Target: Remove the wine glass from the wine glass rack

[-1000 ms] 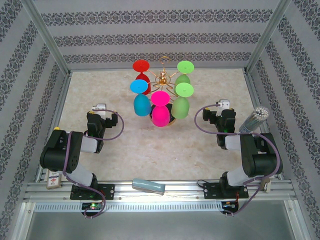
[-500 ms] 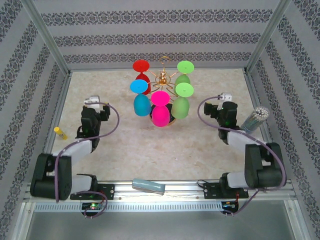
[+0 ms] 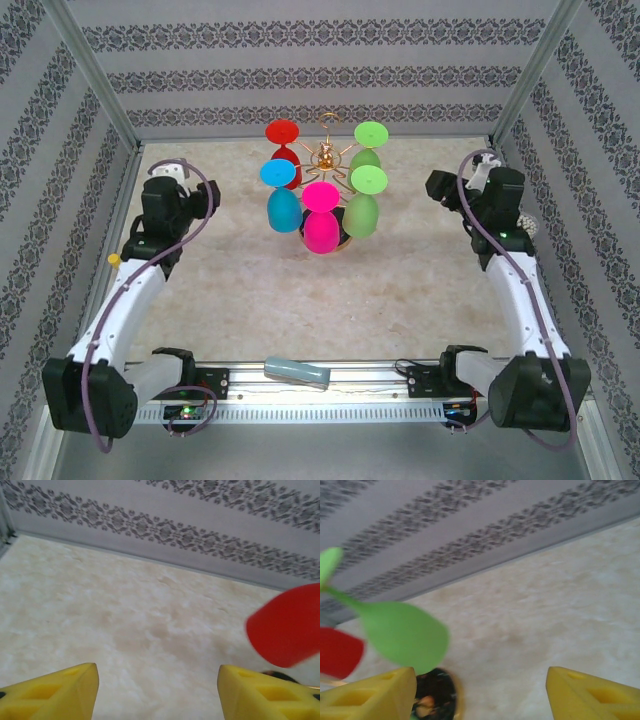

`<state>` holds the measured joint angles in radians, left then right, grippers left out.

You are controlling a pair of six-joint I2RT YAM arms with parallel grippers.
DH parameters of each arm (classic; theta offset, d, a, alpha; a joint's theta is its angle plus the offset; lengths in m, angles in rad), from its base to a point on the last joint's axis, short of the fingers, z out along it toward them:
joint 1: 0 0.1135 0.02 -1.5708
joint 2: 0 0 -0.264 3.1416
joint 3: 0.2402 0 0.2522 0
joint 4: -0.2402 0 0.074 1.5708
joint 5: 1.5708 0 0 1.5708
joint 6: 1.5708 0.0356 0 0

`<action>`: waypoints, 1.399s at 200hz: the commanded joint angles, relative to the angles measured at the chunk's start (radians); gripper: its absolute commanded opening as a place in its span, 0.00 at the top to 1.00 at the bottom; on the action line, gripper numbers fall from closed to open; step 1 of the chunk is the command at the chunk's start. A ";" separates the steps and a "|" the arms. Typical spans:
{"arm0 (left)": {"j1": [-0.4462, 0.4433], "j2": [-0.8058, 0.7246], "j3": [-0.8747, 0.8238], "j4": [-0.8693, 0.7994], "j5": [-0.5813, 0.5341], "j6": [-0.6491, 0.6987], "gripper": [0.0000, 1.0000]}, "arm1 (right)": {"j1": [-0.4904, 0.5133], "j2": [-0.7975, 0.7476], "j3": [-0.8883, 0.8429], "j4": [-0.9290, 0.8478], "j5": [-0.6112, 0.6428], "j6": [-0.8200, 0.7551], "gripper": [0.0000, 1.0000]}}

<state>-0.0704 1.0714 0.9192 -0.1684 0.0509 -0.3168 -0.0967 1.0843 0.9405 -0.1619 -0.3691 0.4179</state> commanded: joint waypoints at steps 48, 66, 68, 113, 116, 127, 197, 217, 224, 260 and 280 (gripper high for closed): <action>-0.053 -0.107 0.209 -0.442 0.206 -0.051 0.45 | -0.005 -0.084 0.056 -0.099 -0.435 0.260 0.42; -0.093 -0.127 0.248 -0.505 0.212 -0.023 0.46 | 0.015 -0.086 0.063 -0.086 -0.473 0.297 0.45; -0.099 -0.129 0.252 -0.513 0.211 -0.019 0.46 | 0.017 -0.087 0.063 -0.085 -0.474 0.301 0.45; -0.206 -0.135 0.348 -0.668 0.200 0.028 0.47 | 0.098 -0.071 0.075 -0.054 -0.488 0.352 0.53; -0.213 -0.133 0.353 -0.672 0.200 0.030 0.46 | 0.105 -0.068 0.078 -0.054 -0.486 0.353 0.53; -0.233 -0.130 0.364 -0.688 0.197 0.027 0.47 | 0.126 -0.058 0.083 -0.050 -0.478 0.356 0.56; -0.316 -0.111 0.358 -0.636 0.144 0.005 0.47 | 0.176 0.003 0.110 -0.025 -0.461 0.377 0.61; -0.325 -0.104 0.356 -0.621 0.141 0.001 0.46 | 0.176 0.018 0.113 -0.014 -0.457 0.383 0.60; -0.327 -0.104 0.355 -0.617 0.140 0.002 0.47 | 0.176 0.024 0.112 -0.009 -0.456 0.386 0.61; -0.333 -0.112 0.352 -0.608 0.107 0.004 0.47 | 0.176 0.051 0.118 0.020 -0.460 0.406 0.62; -0.335 -0.118 0.345 -0.603 0.101 0.004 0.47 | 0.176 0.057 0.122 0.030 -0.453 0.413 0.62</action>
<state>-0.3927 0.9695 1.2659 -0.8001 0.1806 -0.3180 0.0750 1.1362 1.0286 -0.1783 -0.8207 0.8108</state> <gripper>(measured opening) 0.534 0.381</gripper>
